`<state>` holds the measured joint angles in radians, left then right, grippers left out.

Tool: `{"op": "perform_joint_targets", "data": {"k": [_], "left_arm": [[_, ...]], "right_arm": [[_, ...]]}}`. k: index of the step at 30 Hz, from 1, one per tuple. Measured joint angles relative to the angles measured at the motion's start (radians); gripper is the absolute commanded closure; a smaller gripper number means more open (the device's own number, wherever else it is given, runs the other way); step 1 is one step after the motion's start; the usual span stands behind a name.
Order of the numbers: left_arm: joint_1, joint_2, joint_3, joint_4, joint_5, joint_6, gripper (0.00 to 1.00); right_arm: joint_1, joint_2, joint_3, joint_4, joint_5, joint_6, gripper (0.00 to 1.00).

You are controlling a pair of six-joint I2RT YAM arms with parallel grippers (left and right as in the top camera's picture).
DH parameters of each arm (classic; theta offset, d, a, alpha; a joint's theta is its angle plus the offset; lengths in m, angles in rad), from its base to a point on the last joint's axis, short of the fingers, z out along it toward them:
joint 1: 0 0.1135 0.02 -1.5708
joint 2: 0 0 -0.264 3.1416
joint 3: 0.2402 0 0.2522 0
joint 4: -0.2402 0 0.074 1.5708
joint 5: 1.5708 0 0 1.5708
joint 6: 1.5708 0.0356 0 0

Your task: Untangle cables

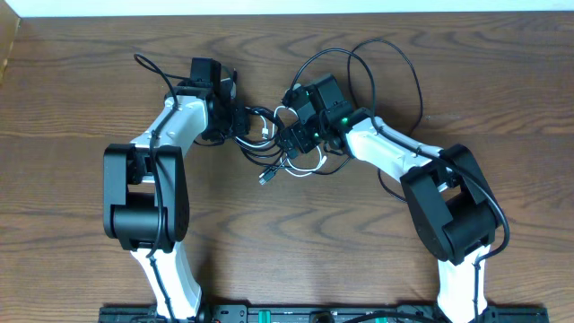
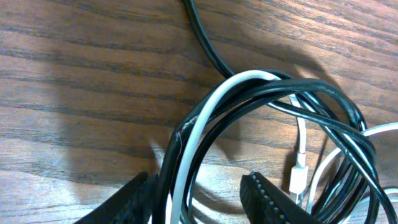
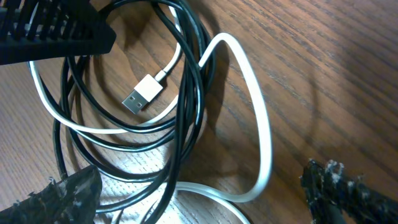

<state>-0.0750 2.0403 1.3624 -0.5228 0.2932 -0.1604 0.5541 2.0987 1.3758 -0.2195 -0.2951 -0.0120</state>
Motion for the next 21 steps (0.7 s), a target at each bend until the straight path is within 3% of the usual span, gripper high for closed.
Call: {"op": "perform_joint_targets", "data": {"k": [3,15,21], "left_arm": [[0.0,0.0,0.0,0.0,-0.001,0.0,0.92],[0.0,0.0,0.0,-0.001,0.001,0.037,0.92],[0.018,0.0,0.0,-0.004,0.139,0.109,0.93]], "right_arm": [[0.0,0.0,0.0,0.0,0.0,0.0,0.01],[0.001,0.0,0.0,0.0,0.0,0.0,0.01],[0.003,-0.002,0.0,0.05,0.0,0.001,0.01]]}}
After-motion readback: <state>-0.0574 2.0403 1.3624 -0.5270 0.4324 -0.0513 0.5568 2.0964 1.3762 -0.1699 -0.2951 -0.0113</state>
